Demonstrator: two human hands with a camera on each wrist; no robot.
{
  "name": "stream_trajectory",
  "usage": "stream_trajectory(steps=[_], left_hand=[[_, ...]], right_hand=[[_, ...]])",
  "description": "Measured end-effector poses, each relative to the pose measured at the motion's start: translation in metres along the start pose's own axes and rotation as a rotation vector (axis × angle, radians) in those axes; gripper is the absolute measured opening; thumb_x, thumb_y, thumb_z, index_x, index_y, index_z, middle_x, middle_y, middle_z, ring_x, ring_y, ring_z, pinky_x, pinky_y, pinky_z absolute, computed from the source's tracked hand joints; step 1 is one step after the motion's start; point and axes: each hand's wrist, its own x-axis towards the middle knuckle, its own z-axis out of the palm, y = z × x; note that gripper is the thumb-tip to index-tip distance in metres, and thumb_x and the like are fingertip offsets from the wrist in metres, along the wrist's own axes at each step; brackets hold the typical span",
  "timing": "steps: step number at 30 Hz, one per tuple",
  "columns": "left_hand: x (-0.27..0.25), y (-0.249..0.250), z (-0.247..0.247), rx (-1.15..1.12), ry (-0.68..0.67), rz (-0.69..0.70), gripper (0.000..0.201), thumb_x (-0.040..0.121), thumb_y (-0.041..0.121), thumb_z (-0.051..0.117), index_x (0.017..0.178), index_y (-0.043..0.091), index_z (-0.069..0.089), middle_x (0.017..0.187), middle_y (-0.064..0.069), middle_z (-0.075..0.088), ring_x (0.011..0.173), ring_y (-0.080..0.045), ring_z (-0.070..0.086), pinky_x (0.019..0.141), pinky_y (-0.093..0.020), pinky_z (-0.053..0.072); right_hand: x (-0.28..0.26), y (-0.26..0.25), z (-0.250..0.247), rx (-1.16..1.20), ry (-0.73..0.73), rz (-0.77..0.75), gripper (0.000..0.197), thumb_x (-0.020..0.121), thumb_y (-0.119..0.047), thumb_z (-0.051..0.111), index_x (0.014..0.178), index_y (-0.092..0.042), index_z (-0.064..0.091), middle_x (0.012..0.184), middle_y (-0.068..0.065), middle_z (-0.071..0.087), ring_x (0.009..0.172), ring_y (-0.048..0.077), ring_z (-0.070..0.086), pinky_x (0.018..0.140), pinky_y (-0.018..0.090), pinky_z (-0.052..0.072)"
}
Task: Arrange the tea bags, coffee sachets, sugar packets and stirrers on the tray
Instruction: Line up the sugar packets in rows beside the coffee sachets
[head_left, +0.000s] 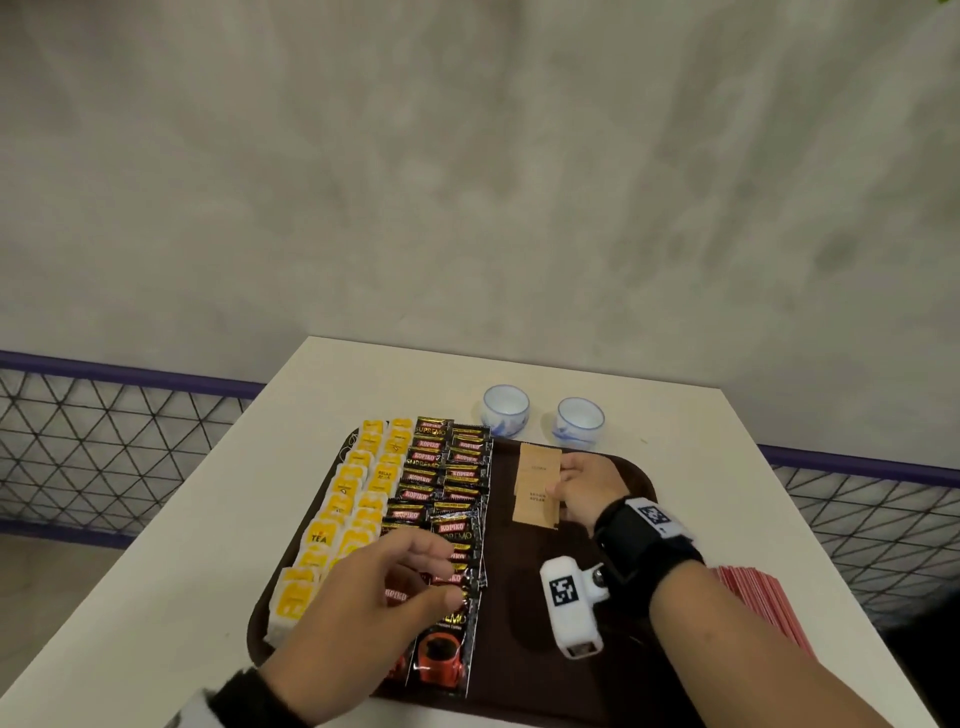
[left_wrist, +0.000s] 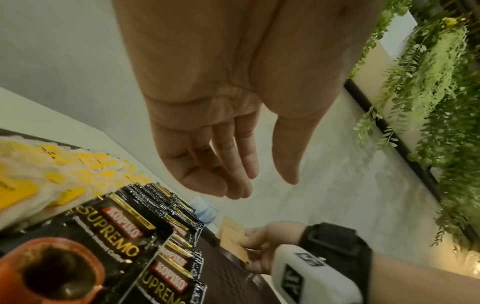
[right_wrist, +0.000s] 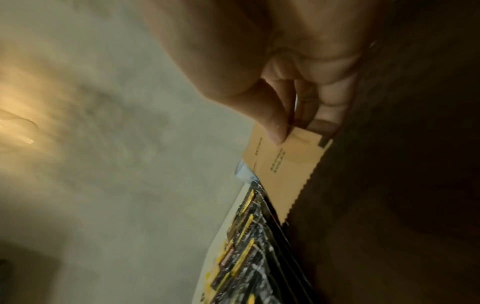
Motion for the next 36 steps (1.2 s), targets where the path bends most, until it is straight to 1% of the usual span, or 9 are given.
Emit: stream_trajectory(steps=[5,9,12,14,19,26,29,33,36], left_hand=[[0.001,-0.011,0.000,-0.053,-0.040,-0.069,0.024,0.072,0.031,0.077,0.092,0.035,0.066,0.098,0.018,0.069,0.087,-0.006,0.065,0.080,-0.033,0.057],[-0.003,-0.016,-0.013,-0.041,-0.066,-0.093,0.066,0.042,0.076,0.066,0.096,0.038,0.064,0.097,0.023,0.068,0.089,-0.001,0.065,0.076,-0.026,0.056],[-0.005,-0.015,-0.015,-0.042,-0.036,-0.108,0.045,0.058,0.055,0.073,0.098,0.036,0.064,0.096,0.025,0.068,0.087,0.000,0.064,0.076,-0.028,0.057],[-0.006,-0.017,-0.015,-0.059,-0.033,-0.116,0.029,0.071,0.035,0.075,0.098,0.036,0.064,0.096,0.024,0.068,0.087,-0.001,0.065,0.079,-0.031,0.057],[-0.008,-0.024,-0.016,-0.059,-0.047,-0.105,0.078,0.029,0.087,0.060,0.091,0.039,0.067,0.093,0.024,0.068,0.085,-0.002,0.064,0.071,-0.021,0.056],[-0.011,-0.023,-0.017,-0.032,-0.005,-0.127,0.020,0.074,0.026,0.075,0.091,0.035,0.067,0.092,0.025,0.068,0.083,-0.004,0.065,0.074,-0.024,0.055],[-0.011,-0.025,-0.016,-0.018,0.002,-0.122,0.021,0.077,0.023,0.073,0.094,0.032,0.066,0.092,0.027,0.066,0.082,-0.002,0.064,0.069,-0.020,0.053],[-0.012,-0.028,-0.012,-0.039,0.001,-0.112,0.020,0.075,0.023,0.074,0.091,0.034,0.068,0.090,0.026,0.066,0.083,-0.002,0.063,0.071,-0.021,0.054],[-0.013,-0.029,-0.013,-0.041,-0.002,-0.114,0.023,0.076,0.024,0.074,0.088,0.041,0.067,0.091,0.024,0.067,0.085,-0.004,0.064,0.072,-0.023,0.055]], right_hand=[[0.034,-0.012,0.017,-0.205,0.087,-0.008,0.024,0.088,0.003,0.049,0.103,-0.002,0.068,0.106,0.011,0.069,0.101,0.029,0.065,0.092,0.038,0.054],[0.046,-0.017,0.026,-0.300,0.116,0.040,0.021,0.093,0.001,0.048,0.100,-0.003,0.067,0.114,0.015,0.066,0.108,0.030,0.062,0.091,0.033,0.051],[0.052,-0.017,0.031,-0.320,0.129,0.053,0.021,0.094,-0.002,0.047,0.086,-0.010,0.064,0.121,0.015,0.063,0.114,0.032,0.059,0.093,0.032,0.047],[0.055,-0.016,0.035,-0.320,0.140,0.059,0.025,0.095,-0.002,0.047,0.109,-0.006,0.067,0.126,0.014,0.062,0.117,0.031,0.057,0.096,0.031,0.045],[0.058,-0.015,0.038,-0.274,0.171,0.044,0.030,0.095,0.000,0.047,0.119,-0.006,0.065,0.129,0.014,0.061,0.120,0.031,0.056,0.098,0.030,0.043],[0.052,-0.001,0.038,-0.155,0.197,0.019,0.027,0.084,0.003,0.053,0.099,-0.015,0.065,0.106,0.007,0.064,0.106,0.026,0.062,0.094,0.032,0.050],[0.055,0.004,0.037,-0.073,0.184,0.032,0.030,0.075,0.002,0.067,0.078,-0.027,0.059,0.103,0.008,0.068,0.100,0.028,0.066,0.089,0.043,0.056],[0.055,0.001,0.032,-0.096,0.180,0.054,0.022,0.080,-0.003,0.071,0.092,-0.020,0.064,0.099,0.004,0.063,0.097,0.022,0.062,0.083,0.025,0.049],[0.056,-0.001,0.036,-0.069,0.175,0.052,0.020,0.078,-0.004,0.072,0.090,-0.018,0.065,0.101,0.008,0.068,0.095,0.025,0.066,0.083,0.029,0.053]])
